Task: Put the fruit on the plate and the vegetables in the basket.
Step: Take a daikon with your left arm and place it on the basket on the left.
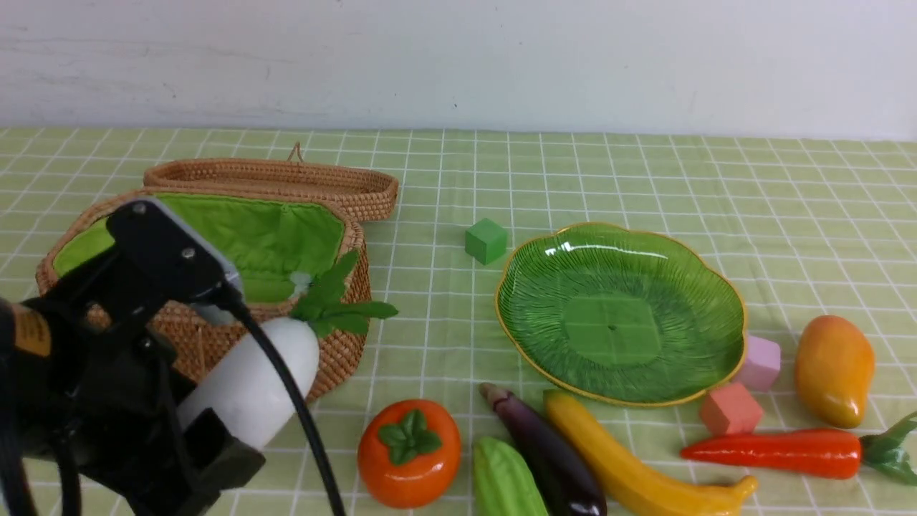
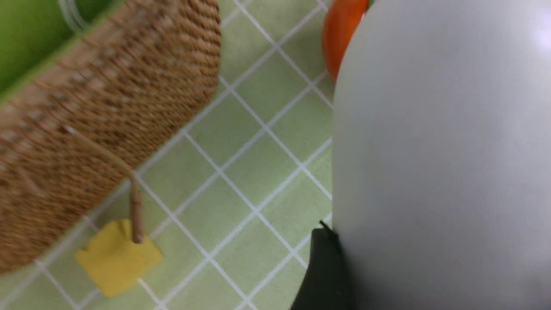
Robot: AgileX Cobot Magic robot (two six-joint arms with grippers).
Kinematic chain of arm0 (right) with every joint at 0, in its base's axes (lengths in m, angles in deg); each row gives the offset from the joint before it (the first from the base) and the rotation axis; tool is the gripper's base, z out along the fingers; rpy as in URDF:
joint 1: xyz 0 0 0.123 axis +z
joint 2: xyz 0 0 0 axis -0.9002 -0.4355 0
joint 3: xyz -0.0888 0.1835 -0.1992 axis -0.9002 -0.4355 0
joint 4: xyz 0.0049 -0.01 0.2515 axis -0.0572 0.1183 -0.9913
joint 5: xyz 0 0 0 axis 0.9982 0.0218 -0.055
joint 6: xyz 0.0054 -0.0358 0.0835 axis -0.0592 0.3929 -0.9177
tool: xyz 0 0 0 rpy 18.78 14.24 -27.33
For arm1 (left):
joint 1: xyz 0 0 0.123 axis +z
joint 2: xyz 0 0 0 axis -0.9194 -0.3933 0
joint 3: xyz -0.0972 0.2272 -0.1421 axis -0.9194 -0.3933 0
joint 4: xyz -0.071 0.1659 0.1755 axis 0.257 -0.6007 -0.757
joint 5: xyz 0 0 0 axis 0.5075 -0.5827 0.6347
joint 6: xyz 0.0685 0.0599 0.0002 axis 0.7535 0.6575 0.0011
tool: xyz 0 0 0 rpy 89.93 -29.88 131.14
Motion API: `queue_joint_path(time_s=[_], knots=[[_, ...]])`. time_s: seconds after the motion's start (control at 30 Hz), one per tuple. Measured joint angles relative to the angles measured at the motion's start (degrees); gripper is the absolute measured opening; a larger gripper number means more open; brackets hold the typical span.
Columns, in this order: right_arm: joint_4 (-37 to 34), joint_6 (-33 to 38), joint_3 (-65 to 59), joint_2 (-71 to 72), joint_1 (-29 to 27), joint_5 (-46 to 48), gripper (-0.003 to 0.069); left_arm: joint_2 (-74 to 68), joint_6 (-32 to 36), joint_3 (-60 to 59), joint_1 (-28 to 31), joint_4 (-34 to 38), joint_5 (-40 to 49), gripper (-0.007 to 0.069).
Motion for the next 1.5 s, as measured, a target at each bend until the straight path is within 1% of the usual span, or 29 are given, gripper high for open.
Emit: queue_joint_path(time_s=[0.13, 0.17, 0.2, 0.27, 0.3, 0.37, 0.47, 0.5, 0.53, 0.6, 0.63, 0.73, 0.8, 0.87, 0.93, 0.97, 1.1, 1.23, 1.3, 1.4, 1.5], knots=[[-1.33, 0.92, 0.0, 0.0, 0.0, -4.81, 0.0139, 2.3, 1.22, 0.0, 0.0, -4.93, -6.43, 0.0516], [-1.43, 1.04, 0.0, 0.0, 0.0, -5.06, 0.0139, 2.3, 1.22, 0.0, 0.0, -5.22, -7.11, 0.0516], [-2.52, 2.09, 0.0, 0.0, 0.0, -6.47, 0.0139, 1.9, 1.22, 0.0, 0.0, -7.84, -9.74, 0.0516], [-3.56, 3.01, 0.0, 0.0, 0.0, -7.58, 0.0139, 1.11, 1.22, 0.2, 0.0, -10.16, -10.96, 0.0516], [-5.03, 4.25, 0.0, 0.0, 0.0, -8.61, 0.0139, -0.55, 1.22, 1.12, 0.0, -14.0, -12.22, 0.0516], [-6.38, 5.69, 0.0, 0.0, 0.0, -9.31, 0.0139, -3.55, 1.22, 2.93, 0.0, -18.46, -12.78, 0.0516], [-7.36, 6.53, 0.0, 0.0, 0.0, -9.59, 0.0139, -6.79, 1.22, 5.27, 0.57, -22.4, -13.23, 0.0516], [-8.04, 7.02, 0.0, 0.0, 0.0, -9.59, 0.0139, -9.62, 1.22, 7.42, 1.8, -24.88, -13.66, 0.0516], [-8.1, 7.08, 0.0, 0.0, 0.0, -9.5, 0.0139, -10.32, 1.22, 7.97, 1.96, -25.41, -13.68, 0.0516], [-8.35, 7.38, 0.0, 0.0, 0.0, -9.08, 0.0139, -14.51, 1.22, 11.45, 4.26, -28.81, -13.98, 0.0516], [-8.41, 7.38, 0.0, 0.0, 0.0, -9.03, 0.0139, -15.17, 1.37, 11.69, 4.42, -29.07, -13.97, 0.0516], [-8.65, 7.44, 0.0, 0.0, 0.0, -7.95, 0.0139, -20.31, 1.67, 14.75, 6.65, -34.25, -14.69, 0.0516], [-8.77, 7.44, 0.0, 0.0, 0.0, -7.68, 0.0139, -21.83, 1.74, 15.23, 7.15, -36.81, -15.29, 0.0516], [-9.01, 7.5, 0.0, 0.0, 0.0, -7.46, 0.0139, -24.84, 1.41, 15.4, 7.88, -41.02, -16.66, 0.0516], [-9.08, 7.56, 0.0, 0.0, 0.0, -7.3, 0.0139, -26.24, 0.68, 15.49, 8.09, -42.93, -16.87, 0.0516], [-9.08, 7.56, 0.0, 0.0, 0.0, -7.08, 0.0139, -27.34, -0.73, 15.46, 8.16, -44.66, -16.92, 0.0516], [-9.08, 7.56, 0.0, 0.0, 0.0, -6.88, 0.0139, -28.43, -3.9, 15.46, 8.16, -47.27, -18.43, 0.0516], [-9.13, 7.56, 0.0, 0.0, 0.0, -6.68, 0.0137, -28.38, -6.0, 15.51, 8.16, -48.11, -20.63, 0.052], [-9.13, 7.56, 0.0, 0.0, 0.0, -6.68, 0.0137, -28.38, -6.97, 15.51, 8.16, -48.38, -20.8, 0.0554], [-9.13, 7.56, 0.0, 0.0, 0.0, -6.64, 0.0137, -28.38, -8.96, 15.51, 8.16, -48.58, -20.86, 0.0638], [-9.13, 7.56, 0.0, 0.0, 0.0, -6.64, 0.0137, -28.26, -9.88, 15.51, 8.16, -48.58, -20.86, 0.0663]])
